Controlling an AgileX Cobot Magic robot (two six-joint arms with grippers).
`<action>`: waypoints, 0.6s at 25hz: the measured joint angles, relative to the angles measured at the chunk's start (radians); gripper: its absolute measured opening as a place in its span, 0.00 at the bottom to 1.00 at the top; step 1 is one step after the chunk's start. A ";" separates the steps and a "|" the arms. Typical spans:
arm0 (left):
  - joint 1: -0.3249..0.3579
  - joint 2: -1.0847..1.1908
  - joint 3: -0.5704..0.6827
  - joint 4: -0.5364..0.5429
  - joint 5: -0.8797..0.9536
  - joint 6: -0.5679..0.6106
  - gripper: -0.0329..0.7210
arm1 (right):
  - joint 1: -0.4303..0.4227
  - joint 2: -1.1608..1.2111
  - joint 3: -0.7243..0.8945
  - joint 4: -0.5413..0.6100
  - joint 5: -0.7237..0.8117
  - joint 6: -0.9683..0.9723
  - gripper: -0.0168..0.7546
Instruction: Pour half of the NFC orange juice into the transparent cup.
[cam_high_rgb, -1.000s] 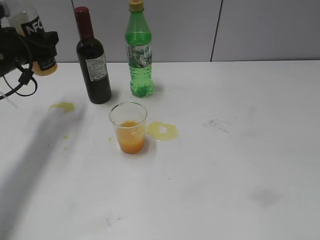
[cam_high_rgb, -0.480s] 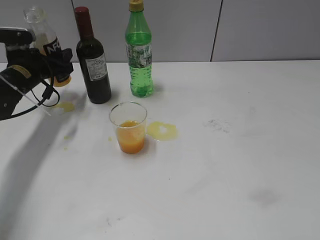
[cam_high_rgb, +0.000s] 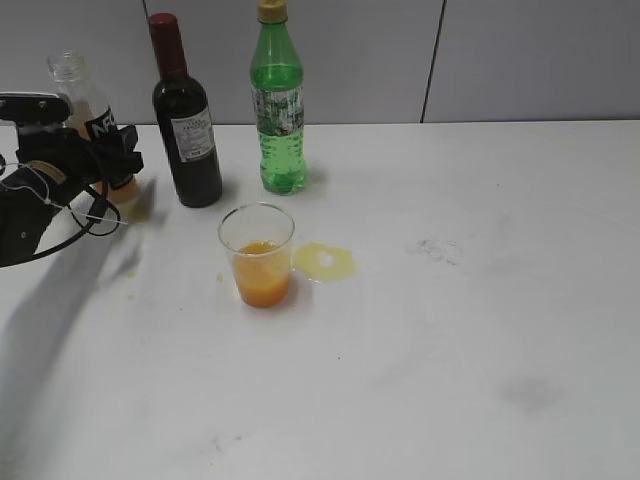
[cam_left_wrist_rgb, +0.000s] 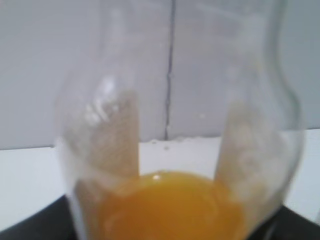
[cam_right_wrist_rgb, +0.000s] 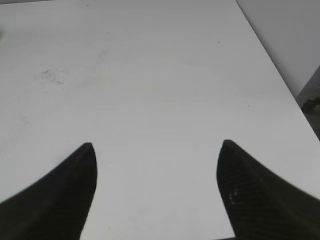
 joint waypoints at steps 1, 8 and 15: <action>0.003 0.007 -0.006 0.000 0.002 0.001 0.67 | 0.000 0.000 0.000 0.000 0.000 0.000 0.76; 0.004 0.011 -0.015 0.071 0.025 0.002 0.67 | 0.000 0.000 0.000 0.000 0.000 0.000 0.76; 0.004 0.010 -0.015 0.081 0.043 0.002 0.68 | 0.000 0.000 0.000 0.000 0.000 0.000 0.76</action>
